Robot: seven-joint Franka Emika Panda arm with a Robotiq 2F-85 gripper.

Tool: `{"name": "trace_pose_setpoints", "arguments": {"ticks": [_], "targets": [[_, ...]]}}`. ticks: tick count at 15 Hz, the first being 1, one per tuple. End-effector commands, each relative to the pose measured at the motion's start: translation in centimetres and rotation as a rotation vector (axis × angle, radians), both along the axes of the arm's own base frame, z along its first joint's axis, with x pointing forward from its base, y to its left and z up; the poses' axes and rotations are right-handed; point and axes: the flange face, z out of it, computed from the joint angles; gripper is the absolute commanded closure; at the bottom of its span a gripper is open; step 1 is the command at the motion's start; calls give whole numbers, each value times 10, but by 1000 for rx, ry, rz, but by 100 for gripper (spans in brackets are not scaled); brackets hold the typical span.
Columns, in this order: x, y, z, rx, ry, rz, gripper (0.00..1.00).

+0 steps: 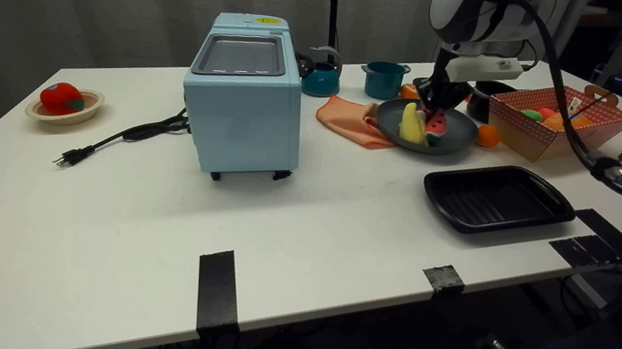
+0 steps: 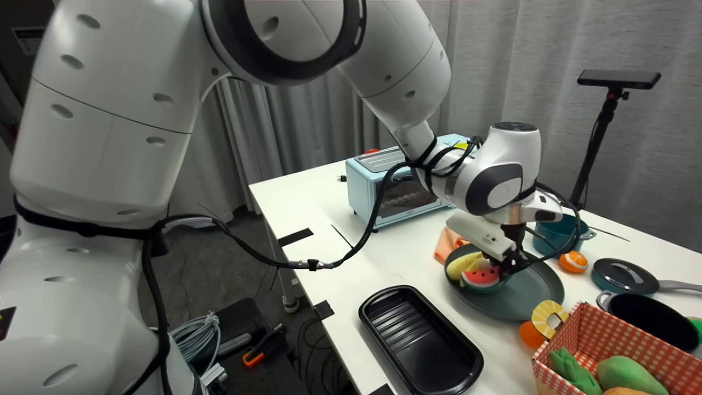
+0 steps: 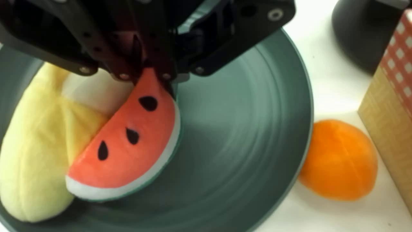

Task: Put the banana plushie on the gray plate then move the watermelon plushie to the black plate

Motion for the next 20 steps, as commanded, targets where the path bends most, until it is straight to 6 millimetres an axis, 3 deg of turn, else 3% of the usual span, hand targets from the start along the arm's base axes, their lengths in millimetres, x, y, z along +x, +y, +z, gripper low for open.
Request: {"name": "trace_pose_setpoints", "arguments": {"ticks": [1,7,13,16,20], "targets": [[-59,5,9,-15,-29,4,97],[-130,1,23,-65,-172,-1,97],[-186,-14,39,-102,-290,-11,97],[-203,-13,40,-86,-256,-10,97],[-213,1,41,-58,-216,9,97]]}}
